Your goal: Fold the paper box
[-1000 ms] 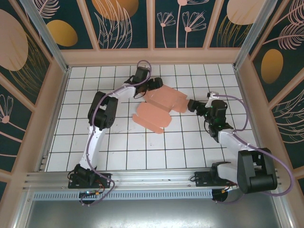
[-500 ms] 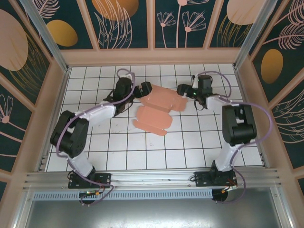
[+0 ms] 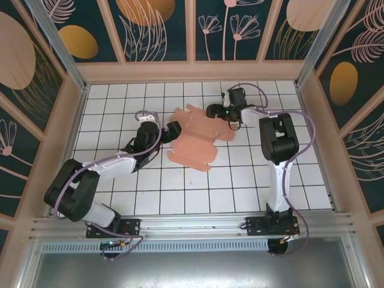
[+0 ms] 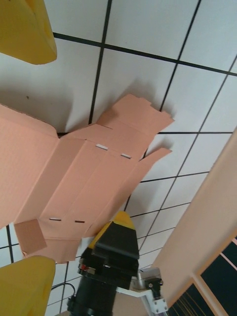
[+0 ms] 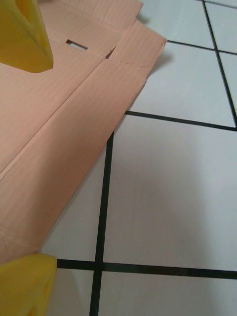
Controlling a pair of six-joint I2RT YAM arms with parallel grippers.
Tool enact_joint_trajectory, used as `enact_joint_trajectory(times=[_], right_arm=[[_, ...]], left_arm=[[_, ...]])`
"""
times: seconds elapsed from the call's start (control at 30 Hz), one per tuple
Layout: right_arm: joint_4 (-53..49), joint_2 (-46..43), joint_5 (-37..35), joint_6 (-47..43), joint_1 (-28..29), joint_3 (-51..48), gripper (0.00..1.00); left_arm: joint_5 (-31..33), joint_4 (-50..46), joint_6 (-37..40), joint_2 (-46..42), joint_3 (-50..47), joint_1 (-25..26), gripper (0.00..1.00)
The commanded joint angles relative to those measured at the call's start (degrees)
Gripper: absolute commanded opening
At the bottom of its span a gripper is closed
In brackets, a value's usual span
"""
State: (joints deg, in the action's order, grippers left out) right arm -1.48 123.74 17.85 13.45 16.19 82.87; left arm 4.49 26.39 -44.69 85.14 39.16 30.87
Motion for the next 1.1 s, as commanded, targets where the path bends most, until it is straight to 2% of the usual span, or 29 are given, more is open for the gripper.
enact_joint_trajectory(times=[0.0, 0.23, 0.33, 0.4, 0.67, 0.8, 0.93, 1.0, 1.07], right_arm=[[-0.4, -5.0, 0.6, 0.8, -0.1, -7.8, 0.94], [5.9, -19.2, 0.2, 6.3, 2.3, -27.7, 0.92], [9.5, -25.0, -0.6, 10.4, 2.9, -36.2, 0.89], [11.0, -27.5, 0.0, 12.0, 2.9, -39.3, 0.87], [10.5, -30.1, -4.3, 7.0, 2.8, -36.9, 0.9], [11.9, -27.9, -3.3, 6.6, 2.7, -33.7, 0.92], [12.9, -25.4, -2.2, 6.8, 2.8, -31.6, 0.92], [13.4, -24.8, -1.9, 7.2, 2.8, -31.2, 0.92], [13.1, -24.9, -1.5, 7.2, 2.8, -31.2, 0.92]], left_arm=[[-0.2, 1.7, 0.0, 0.0, 1.2, -0.1, 0.99], [-2.0, 0.3, 0.8, 3.0, 4.0, -0.2, 0.99], [-3.0, 0.0, 0.9, 3.7, 4.8, -0.1, 0.99], [-3.9, -0.2, 0.7, 4.0, 5.1, 0.0, 0.99], [-6.0, -6.2, 0.8, 2.2, 4.3, 4.3, 0.99], [-12.1, -5.0, -5.4, 1.3, 0.0, 6.5, 0.92], [-16.7, -2.9, -8.4, 4.7, -3.1, 7.3, 0.87], [-16.7, -5.1, -7.1, 7.2, -2.7, 7.3, 0.85], [-14.0, -7.0, -6.3, 8.6, -3.0, 7.3, 0.84]])
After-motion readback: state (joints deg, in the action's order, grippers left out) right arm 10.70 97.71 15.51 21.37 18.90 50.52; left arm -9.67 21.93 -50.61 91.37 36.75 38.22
